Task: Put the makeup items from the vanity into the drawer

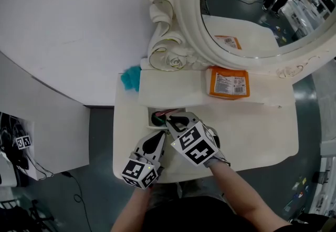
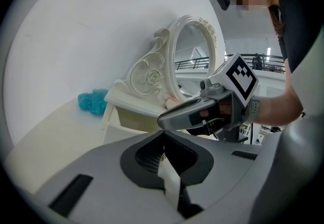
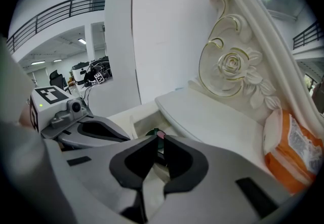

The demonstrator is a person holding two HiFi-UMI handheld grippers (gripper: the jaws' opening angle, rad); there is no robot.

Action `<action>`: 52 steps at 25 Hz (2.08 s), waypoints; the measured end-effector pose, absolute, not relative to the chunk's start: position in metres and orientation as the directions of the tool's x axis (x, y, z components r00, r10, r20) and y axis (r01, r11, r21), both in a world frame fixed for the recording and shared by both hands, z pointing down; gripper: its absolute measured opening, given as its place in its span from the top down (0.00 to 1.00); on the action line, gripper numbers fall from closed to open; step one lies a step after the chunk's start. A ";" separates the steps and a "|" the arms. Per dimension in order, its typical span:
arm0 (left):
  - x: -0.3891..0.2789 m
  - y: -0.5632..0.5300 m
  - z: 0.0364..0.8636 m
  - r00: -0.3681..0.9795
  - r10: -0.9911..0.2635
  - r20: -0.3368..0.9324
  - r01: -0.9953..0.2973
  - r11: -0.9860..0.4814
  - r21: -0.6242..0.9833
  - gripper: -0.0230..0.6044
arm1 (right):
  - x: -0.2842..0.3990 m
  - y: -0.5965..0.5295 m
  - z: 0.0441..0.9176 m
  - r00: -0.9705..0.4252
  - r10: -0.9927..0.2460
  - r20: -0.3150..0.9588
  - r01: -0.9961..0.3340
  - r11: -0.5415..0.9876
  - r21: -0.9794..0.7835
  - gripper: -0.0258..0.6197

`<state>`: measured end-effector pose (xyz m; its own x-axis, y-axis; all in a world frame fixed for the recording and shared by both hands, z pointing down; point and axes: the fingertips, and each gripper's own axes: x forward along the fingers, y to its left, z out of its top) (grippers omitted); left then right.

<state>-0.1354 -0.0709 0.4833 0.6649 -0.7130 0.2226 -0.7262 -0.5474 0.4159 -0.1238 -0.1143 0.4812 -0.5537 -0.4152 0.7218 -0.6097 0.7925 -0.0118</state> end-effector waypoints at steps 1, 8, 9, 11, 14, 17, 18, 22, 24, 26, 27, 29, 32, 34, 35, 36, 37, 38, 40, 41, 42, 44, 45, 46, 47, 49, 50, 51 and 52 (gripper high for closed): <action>-0.134 -0.070 0.483 0.666 -0.712 0.223 -0.726 -0.548 0.416 0.94 | -0.123 -0.113 0.480 -0.559 -0.418 0.717 -0.609 0.793 -0.013 0.89; -0.119 -0.065 0.478 0.683 -0.697 0.218 -0.713 -0.571 0.408 0.94 | -0.109 -0.104 0.472 -0.575 -0.437 0.692 -0.622 0.783 -0.022 0.92; -0.116 -0.065 0.478 0.686 -0.694 0.217 -0.710 -0.575 0.406 0.94 | -0.106 -0.103 0.471 -0.576 -0.443 0.688 -0.624 0.781 -0.019 0.92; -0.109 -0.063 0.477 0.695 -0.686 0.216 -0.704 -0.585 0.403 0.94 | -0.098 -0.100 0.469 -0.573 -0.452 0.684 -0.633 0.774 -0.018 0.93; -0.097 -0.060 0.475 0.709 -0.671 0.216 -0.691 -0.601 0.402 0.94 | -0.083 -0.094 0.467 -0.563 -0.461 0.686 -0.654 0.756 -0.029 0.93; -0.082 -0.057 0.473 0.731 -0.648 0.214 -0.671 -0.626 0.397 0.94 | -0.067 -0.089 0.464 -0.554 -0.483 0.678 -0.683 0.729 -0.039 0.93; -0.076 -0.055 0.472 0.738 -0.641 0.212 -0.665 -0.634 0.396 0.94 | -0.061 -0.086 0.463 -0.552 -0.491 0.675 -0.694 0.719 -0.045 0.93; -0.054 -0.050 0.469 0.763 -0.612 0.207 -0.638 -0.661 0.395 0.94 | -0.035 -0.076 0.462 -0.526 -0.520 0.673 -0.728 0.684 -0.041 0.93; -0.042 -0.047 0.468 0.776 -0.597 0.204 -0.623 -0.675 0.395 0.94 | -0.020 -0.072 0.462 -0.507 -0.534 0.677 -0.741 0.671 -0.025 0.93; -0.030 -0.043 0.467 0.790 -0.580 0.200 -0.607 -0.691 0.393 0.94 | -0.005 -0.066 0.463 -0.493 -0.543 0.680 -0.754 0.657 -0.022 0.93; -0.023 -0.041 0.466 0.796 -0.571 0.198 -0.599 -0.698 0.392 0.94 | 0.001 -0.063 0.463 -0.488 -0.547 0.680 -0.762 0.647 -0.026 0.93; -0.012 -0.036 0.465 0.807 -0.557 0.197 -0.586 -0.710 0.390 0.94 | 0.013 -0.057 0.463 -0.481 -0.557 0.677 -0.780 0.624 -0.040 0.93; 0.004 -0.029 0.464 0.820 -0.539 0.196 -0.569 -0.725 0.388 0.94 | 0.030 -0.048 0.462 -0.467 -0.573 0.673 -0.800 0.598 -0.046 0.93; 0.013 -0.025 0.463 0.827 -0.528 0.196 -0.560 -0.734 0.385 0.94 | 0.040 -0.043 0.461 -0.458 -0.585 0.670 -0.811 0.584 -0.045 0.93; 0.017 -0.022 0.462 0.830 -0.523 0.196 -0.556 -0.738 0.382 0.94 | 0.045 -0.040 0.461 -0.455 -0.589 0.668 -0.816 0.577 -0.047 0.93; 0.021 -0.020 0.461 0.832 -0.519 0.197 -0.552 -0.742 0.380 0.94 | 0.050 -0.037 0.460 -0.454 -0.593 0.665 -0.820 0.570 -0.052 0.93; 0.025 -0.018 0.460 0.834 -0.515 0.196 -0.549 -0.745 0.379 0.94 | 0.054 -0.034 0.459 -0.453 -0.596 0.663 -0.824 0.563 -0.057 0.93; 0.028 -0.016 0.459 0.836 -0.512 0.195 -0.546 -0.747 0.379 0.94 | 0.059 -0.031 0.459 -0.452 -0.600 0.660 -0.829 0.556 -0.062 0.93; 0.035 -0.013 0.457 0.838 -0.512 0.189 -0.542 -0.746 0.386 0.94 | 0.067 -0.026 0.457 -0.450 -0.608 0.654 -0.836 0.545 -0.069 0.93; 0.037 -0.012 0.455 0.838 -0.513 0.186 -0.542 -0.746 0.388 0.94 | 0.071 -0.023 0.457 -0.449 -0.612 0.651 -0.839 0.540 -0.071 0.93; 0.039 -0.011 0.454 0.838 -0.514 0.183 -0.542 -0.745 0.388 0.94 | 0.074 -0.021 0.456 -0.448 -0.615 0.648 -0.841 0.536 -0.073 0.93; 0.042 -0.008 0.452 0.838 -0.514 0.182 -0.542 -0.748 0.384 0.94 | 0.079 -0.015 0.455 -0.450 -0.621 0.642 -0.844 0.530 -0.080 0.93; 0.044 -0.006 0.451 0.838 -0.514 0.181 -0.542 -0.749 0.381 0.94 | 0.081 -0.013 0.455 -0.451 -0.623 0.639 -0.845 0.527 -0.083 0.93; 0.046 -0.004 0.451 0.839 -0.514 0.181 -0.542 -0.750 0.379 0.94 | 0.083 -0.011 0.454 -0.452 -0.625 0.636 -0.846 0.526 -0.084 0.93; 0.048 -0.002 0.450 0.839 -0.513 0.182 -0.542 -0.751 0.378 0.94 | 0.085 -0.009 0.453 -0.451 -0.627 0.635 -0.847 0.525 -0.084 0.93; 0.052 0.003 0.450 0.840 -0.511 0.184 -0.540 -0.752 0.377 0.94 | 0.090 -0.004 0.451 -0.453 -0.631 0.630 -0.848 0.524 -0.084 0.93; 0.055 0.006 0.450 0.841 -0.509 0.185 -0.539 -0.754 0.375 0.94 | 0.092 -0.002 0.451 -0.455 -0.633 0.627 -0.848 0.523 -0.086 0.93; 0.058 0.008 0.450 0.842 -0.506 0.186 -0.537 -0.757 0.373 0.94 | 0.094 0.000 0.450 -0.455 -0.635 0.624 -0.848 0.522 -0.087 0.93; 0.060 0.011 0.450 0.844 -0.504 0.186 -0.535 -0.759 0.370 0.94 | 0.097 0.002 0.449 -0.454 -0.639 0.621 -0.849 0.521 -0.086 0.93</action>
